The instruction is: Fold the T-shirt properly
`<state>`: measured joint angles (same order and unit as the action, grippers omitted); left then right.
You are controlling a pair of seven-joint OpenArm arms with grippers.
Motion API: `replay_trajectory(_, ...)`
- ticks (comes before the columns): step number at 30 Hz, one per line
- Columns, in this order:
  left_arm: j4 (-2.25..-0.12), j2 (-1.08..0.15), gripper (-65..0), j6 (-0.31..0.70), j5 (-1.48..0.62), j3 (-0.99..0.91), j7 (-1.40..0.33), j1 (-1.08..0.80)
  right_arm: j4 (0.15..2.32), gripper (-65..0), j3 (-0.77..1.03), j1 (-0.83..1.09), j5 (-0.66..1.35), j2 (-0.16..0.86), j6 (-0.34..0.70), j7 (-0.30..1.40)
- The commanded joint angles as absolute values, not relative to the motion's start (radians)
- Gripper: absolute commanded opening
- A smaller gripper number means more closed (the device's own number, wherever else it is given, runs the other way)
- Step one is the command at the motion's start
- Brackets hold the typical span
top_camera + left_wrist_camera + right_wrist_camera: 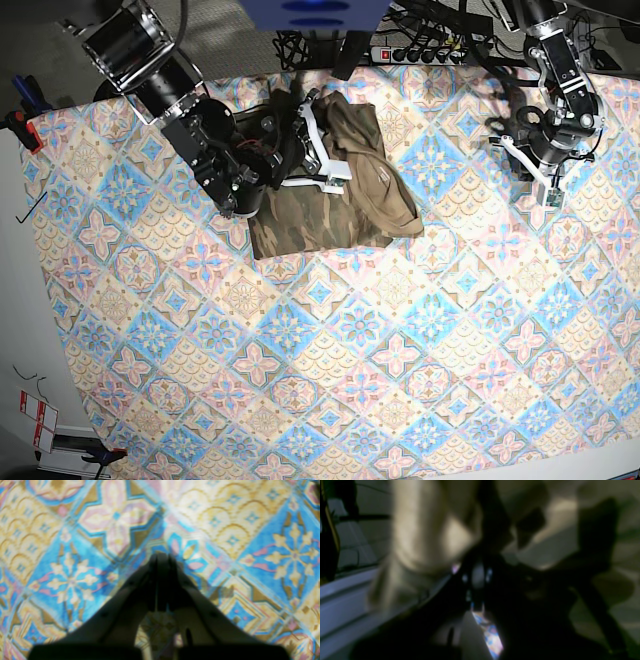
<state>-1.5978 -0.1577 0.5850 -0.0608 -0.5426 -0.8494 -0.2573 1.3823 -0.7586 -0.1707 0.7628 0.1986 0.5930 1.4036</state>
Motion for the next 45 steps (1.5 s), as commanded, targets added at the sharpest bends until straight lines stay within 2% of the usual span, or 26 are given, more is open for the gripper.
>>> replay_trajectory(1,-1.612,-0.170,-65.0,0.581,-0.070,-0.542,-0.837,-0.251,1.403,-65.0,-0.757,-0.213,0.776,0.203,0.595,1.396)
replay_trajectory(6,-1.612,-0.170,-65.0,0.581,-0.070,-0.484,-0.837,-0.239,1.449,-65.0,-0.857,-0.271,0.789,0.203,0.598,1.396)
replay_trajectory(11,-1.612,-0.160,-65.0,0.581,-0.070,-0.473,-0.839,-0.234,1.577,-65.0,-0.866,-0.300,0.915,0.202,0.595,1.396)
replay_trajectory(15,-1.613,-0.160,-65.0,0.581,-0.071,-0.478,-0.839,-0.254,1.613,-65.0,-0.682,-0.271,0.885,0.243,0.595,1.372)
replay_trajectory(21,-1.639,-0.185,-65.0,0.650,-0.110,-0.487,-0.837,-0.349,1.644,-65.0,-0.213,-0.102,0.734,0.340,0.595,1.245)
replay_trajectory(25,-1.621,-0.206,-65.0,0.650,-0.111,-0.532,-0.819,-0.397,1.647,-65.0,0.058,0.025,0.608,0.332,0.595,1.213)
replay_trajectory(29,-1.621,-0.231,-65.0,0.654,-0.113,-0.562,-0.800,-0.426,1.646,-65.0,0.223,0.073,0.504,0.225,0.595,1.211)
replay_trajectory(34,-1.626,-0.234,-65.0,0.677,-0.194,-0.555,-0.816,-0.469,1.639,-65.0,0.280,0.084,0.337,0.174,0.596,1.211)
replay_trajectory(38,-1.624,-0.234,-65.0,0.696,-0.315,-0.555,-0.816,-0.509,1.639,-65.0,0.280,0.102,0.323,0.177,0.596,1.161)
replay_trajectory(42,-1.620,-0.236,-64.7,0.697,-0.401,-0.470,-0.814,-0.529,1.629,-65.0,0.285,0.125,0.306,0.179,0.596,1.102)
replay_trajectory(45,-1.620,-0.232,-54.9,0.697,-0.453,-0.449,-0.811,-0.529,1.606,-65.0,0.278,0.124,0.259,0.180,0.596,1.096)
